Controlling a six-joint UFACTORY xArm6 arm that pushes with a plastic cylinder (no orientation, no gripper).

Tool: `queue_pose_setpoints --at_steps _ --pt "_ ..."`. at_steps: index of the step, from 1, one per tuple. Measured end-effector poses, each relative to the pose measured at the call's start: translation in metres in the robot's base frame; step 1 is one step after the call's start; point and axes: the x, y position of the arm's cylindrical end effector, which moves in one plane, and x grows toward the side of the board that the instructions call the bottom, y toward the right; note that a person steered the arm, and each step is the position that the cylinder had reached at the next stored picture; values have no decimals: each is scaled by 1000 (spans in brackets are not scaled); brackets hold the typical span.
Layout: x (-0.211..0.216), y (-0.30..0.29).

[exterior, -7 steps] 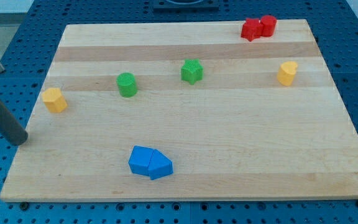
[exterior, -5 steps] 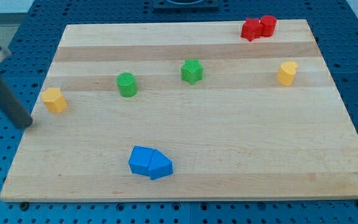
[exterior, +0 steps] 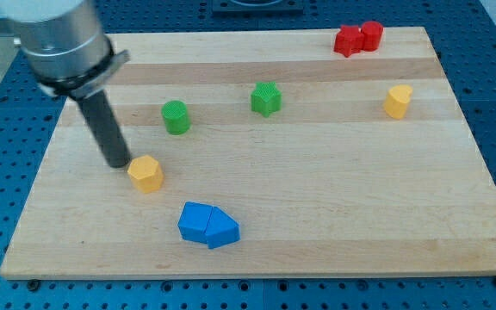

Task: Push the yellow hexagon below the yellow heart

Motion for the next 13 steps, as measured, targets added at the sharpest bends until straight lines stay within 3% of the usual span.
queue_pose_setpoints --at_steps 1,4,7,8,9,10,13 --pt "34 -10" --pt "-17 151" --pt "31 137" --pt "18 90" --pt "38 52" --pt "63 68" --pt "24 261"
